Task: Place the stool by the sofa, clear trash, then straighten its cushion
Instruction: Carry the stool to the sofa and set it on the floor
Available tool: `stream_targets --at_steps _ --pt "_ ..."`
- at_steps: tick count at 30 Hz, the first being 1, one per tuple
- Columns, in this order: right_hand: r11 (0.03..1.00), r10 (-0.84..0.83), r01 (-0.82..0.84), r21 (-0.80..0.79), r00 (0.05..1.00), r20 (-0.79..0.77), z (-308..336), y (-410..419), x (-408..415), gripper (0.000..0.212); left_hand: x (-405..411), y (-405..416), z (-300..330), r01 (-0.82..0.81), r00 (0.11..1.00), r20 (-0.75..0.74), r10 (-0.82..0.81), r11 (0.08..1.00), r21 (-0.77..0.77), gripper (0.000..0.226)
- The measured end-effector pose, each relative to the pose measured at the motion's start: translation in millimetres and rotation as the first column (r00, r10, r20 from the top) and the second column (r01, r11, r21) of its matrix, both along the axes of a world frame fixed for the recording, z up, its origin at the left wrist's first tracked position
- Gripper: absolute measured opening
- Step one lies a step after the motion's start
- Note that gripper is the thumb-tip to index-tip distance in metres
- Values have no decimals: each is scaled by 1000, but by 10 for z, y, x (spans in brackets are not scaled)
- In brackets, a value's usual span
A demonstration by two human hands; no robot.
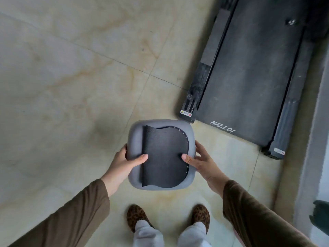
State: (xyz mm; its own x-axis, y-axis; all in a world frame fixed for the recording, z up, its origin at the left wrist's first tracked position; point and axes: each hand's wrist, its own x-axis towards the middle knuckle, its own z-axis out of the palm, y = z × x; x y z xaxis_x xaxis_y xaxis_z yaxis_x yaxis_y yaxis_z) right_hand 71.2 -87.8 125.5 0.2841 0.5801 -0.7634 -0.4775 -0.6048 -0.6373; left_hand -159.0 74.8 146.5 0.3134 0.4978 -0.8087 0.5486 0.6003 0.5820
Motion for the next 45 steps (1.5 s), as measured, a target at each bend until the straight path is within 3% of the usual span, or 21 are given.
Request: stream_targets --at_steps 8,17,24,32,37,45 --pt "995 64 -64 77 998 5 470 1224 -443 67 -581 977 514 -114 993 29 112 990 81 66" --pt "986 152 -154 57 988 27 414 2605 -457 86 -735 2199 552 -161 986 53 157 984 77 67" --pt "982 178 -182 58 982 61 409 3825 -589 83 -917 3276 507 -218 975 66 213 972 84 65" --pt "985 161 -165 48 984 73 401 5105 -740 80 -1049 4630 431 -169 985 62 164 981 93 68" --pt "986 146 -152 63 985 97 415 5800 -626 60 -897 5418 397 -133 989 79 126 988 85 64" --pt "987 122 -131 88 987 103 283 7136 -230 82 -492 6810 316 -92 993 85 84 991 101 63"
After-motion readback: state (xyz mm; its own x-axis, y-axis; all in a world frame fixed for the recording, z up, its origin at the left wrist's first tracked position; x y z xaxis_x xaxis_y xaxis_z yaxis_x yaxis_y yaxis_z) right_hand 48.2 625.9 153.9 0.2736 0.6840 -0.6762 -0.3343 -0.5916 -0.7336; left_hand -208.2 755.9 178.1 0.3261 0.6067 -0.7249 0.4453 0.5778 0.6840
